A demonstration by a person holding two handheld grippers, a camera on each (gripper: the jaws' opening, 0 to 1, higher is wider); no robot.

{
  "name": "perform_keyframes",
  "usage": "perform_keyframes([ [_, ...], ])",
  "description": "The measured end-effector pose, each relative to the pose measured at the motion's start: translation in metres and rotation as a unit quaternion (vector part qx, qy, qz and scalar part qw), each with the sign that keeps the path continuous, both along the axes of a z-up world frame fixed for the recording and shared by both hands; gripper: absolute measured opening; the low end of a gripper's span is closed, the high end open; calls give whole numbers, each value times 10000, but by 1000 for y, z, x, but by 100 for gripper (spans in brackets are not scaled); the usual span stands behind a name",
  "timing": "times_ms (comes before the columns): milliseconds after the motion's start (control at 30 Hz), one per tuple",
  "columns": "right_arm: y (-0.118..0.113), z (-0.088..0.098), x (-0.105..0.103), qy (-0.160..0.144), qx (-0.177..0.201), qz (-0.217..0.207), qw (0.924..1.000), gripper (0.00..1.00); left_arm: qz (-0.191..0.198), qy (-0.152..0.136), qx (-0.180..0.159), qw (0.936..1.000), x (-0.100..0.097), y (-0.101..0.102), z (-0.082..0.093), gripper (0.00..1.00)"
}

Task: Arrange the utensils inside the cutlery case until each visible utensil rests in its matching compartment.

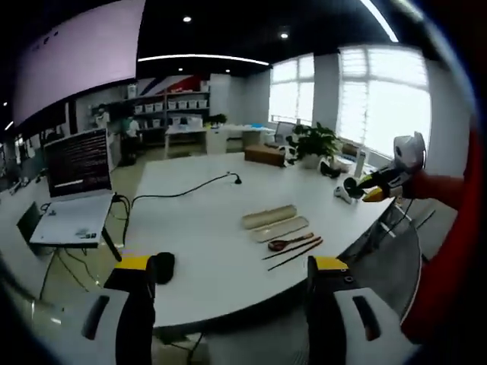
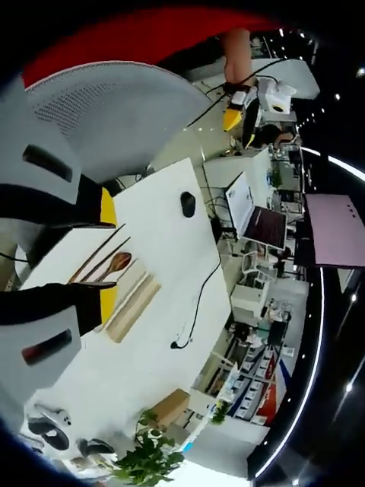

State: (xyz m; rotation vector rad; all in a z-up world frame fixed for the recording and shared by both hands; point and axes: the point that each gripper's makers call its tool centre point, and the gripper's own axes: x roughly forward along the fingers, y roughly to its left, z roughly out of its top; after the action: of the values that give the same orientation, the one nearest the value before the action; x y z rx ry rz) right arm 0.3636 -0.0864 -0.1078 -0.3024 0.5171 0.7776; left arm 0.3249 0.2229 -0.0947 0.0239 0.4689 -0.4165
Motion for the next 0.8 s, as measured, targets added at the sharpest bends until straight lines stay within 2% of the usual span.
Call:
perform_keyframes([
  [67,0,6,-3,-160,-37,-11,9999,24,-130,-27,146,9998,0,-1,-1,85],
  [100,1,6,-5,-154,-49,-16,9999,23,-337,197,240,9989,-4,-3,-8,85],
  [133,2,7,-5,-238,-69,16,9997,21,-366,241,219,9988,-2,-3,-9,85],
  [200,5,6,-6,-182,12,77,9998,25,-396,253,139,9988,2,-3,-9,87],
  [267,5,7,-4,27,307,-158,9994,29,-320,290,157,9989,5,0,-8,92],
  [300,5,10,-2,-29,373,-201,9991,30,-278,210,102,9993,6,0,-3,94],
  [333,6,16,-2,-184,449,-143,9987,29,-260,86,-4,9996,7,-1,2,94],
  [367,7,17,-2,-214,487,-145,9985,30,-256,-1,-125,9996,9,-3,6,94],
  [433,6,18,-2,-319,451,-117,9984,31,-223,-161,-553,9981,11,-8,14,96],
  [467,4,15,0,-332,364,-202,9986,31,-268,-141,-851,9959,10,-13,18,98],
  [533,1,9,1,-236,258,-293,9990,31,-432,-172,-1017,9937,8,-19,23,95],
  [633,2,8,3,-230,250,-347,9988,32,-461,-188,-588,9970,8,-15,19,92],
  [700,4,7,2,-195,213,-274,9992,35,-473,-198,-562,9971,7,-15,19,95],
  [800,2,4,1,-243,-197,-97,9995,34,-408,-163,-557,9975,7,-10,16,94],
])
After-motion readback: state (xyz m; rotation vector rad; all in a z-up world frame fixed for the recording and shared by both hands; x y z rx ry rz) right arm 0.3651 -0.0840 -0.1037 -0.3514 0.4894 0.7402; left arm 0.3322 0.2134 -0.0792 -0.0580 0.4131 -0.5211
